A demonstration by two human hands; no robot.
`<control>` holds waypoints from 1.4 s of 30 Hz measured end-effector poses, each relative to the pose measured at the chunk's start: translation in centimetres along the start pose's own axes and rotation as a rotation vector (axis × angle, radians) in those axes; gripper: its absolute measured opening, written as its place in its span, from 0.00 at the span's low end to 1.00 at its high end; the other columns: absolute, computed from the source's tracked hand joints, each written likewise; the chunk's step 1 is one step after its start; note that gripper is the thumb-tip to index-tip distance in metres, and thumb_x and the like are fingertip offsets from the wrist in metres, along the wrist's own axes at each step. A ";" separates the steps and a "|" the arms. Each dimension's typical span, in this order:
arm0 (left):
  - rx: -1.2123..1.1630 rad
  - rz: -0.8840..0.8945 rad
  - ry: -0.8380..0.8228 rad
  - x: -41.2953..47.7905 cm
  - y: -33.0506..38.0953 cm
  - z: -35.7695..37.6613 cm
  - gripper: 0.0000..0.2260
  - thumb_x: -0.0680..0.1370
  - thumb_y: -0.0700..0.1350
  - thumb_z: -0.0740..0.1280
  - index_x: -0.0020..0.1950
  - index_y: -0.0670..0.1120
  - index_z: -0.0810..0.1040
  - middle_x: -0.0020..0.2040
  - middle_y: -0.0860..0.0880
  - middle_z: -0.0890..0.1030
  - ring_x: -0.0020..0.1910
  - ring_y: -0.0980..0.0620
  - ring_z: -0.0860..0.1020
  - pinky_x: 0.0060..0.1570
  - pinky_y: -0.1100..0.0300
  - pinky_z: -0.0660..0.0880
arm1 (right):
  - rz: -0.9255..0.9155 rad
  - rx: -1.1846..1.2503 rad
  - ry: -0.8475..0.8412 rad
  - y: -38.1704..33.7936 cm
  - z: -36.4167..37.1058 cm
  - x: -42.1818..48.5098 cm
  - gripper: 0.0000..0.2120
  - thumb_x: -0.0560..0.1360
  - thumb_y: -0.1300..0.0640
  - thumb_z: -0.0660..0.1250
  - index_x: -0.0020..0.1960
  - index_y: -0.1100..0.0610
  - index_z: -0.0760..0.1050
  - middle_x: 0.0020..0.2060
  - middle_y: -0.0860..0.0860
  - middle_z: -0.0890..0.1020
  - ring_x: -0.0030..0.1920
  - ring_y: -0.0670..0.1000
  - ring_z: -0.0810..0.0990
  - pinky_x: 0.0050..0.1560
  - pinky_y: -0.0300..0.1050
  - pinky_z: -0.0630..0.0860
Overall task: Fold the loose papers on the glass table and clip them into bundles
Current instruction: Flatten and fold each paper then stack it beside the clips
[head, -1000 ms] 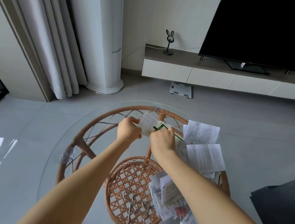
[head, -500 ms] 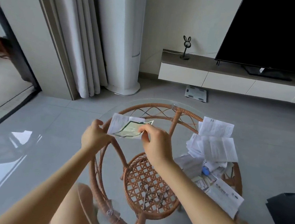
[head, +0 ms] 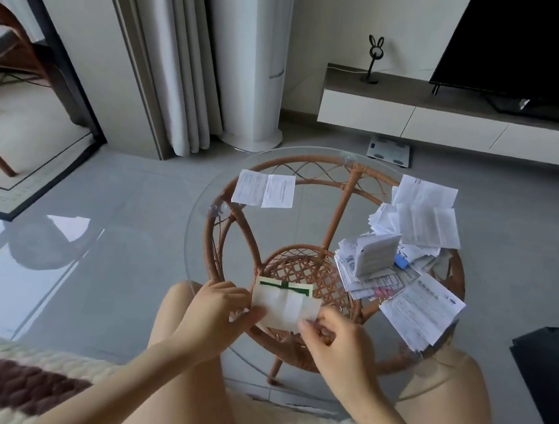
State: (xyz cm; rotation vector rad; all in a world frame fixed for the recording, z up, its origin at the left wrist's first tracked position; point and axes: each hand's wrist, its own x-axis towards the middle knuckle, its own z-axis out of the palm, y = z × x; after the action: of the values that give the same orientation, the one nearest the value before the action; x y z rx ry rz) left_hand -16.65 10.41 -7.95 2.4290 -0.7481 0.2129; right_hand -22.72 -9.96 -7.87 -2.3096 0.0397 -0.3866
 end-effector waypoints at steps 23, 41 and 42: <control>0.282 0.157 0.069 -0.5 0.1 3.0 0.15 0.73 0.42 0.70 0.60 0.49 0.79 0.63 0.49 0.78 0.65 0.46 0.73 0.65 0.51 0.67 | 0.241 -0.337 0.016 -1.1 1.7 1.5 0.05 0.73 0.52 0.69 0.45 0.52 0.76 0.36 0.42 0.76 0.35 0.44 0.71 0.29 0.30 0.54; 0.123 0.353 -0.370 -0.4 -2.0 2.0 0.24 0.79 0.43 0.47 0.75 0.56 0.61 0.76 0.54 0.58 0.77 0.57 0.50 0.75 0.54 0.47 | -0.170 -0.324 -0.063 2.4 1.1 -0.4 0.17 0.68 0.53 0.73 0.57 0.50 0.80 0.50 0.51 0.77 0.49 0.53 0.76 0.47 0.48 0.74; 0.116 0.358 -0.383 -0.5 -2.2 1.9 0.25 0.79 0.43 0.47 0.75 0.56 0.61 0.77 0.54 0.58 0.77 0.57 0.50 0.75 0.54 0.48 | -0.164 -0.321 -0.074 2.4 1.1 -0.4 0.17 0.68 0.55 0.74 0.56 0.49 0.81 0.51 0.51 0.77 0.48 0.53 0.76 0.47 0.48 0.73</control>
State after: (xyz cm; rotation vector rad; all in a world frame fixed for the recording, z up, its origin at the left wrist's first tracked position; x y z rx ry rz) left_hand -15.83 11.06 -10.71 2.4572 -1.3762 -0.0790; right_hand -22.57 -10.79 -10.38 -2.6525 -0.1339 -0.4009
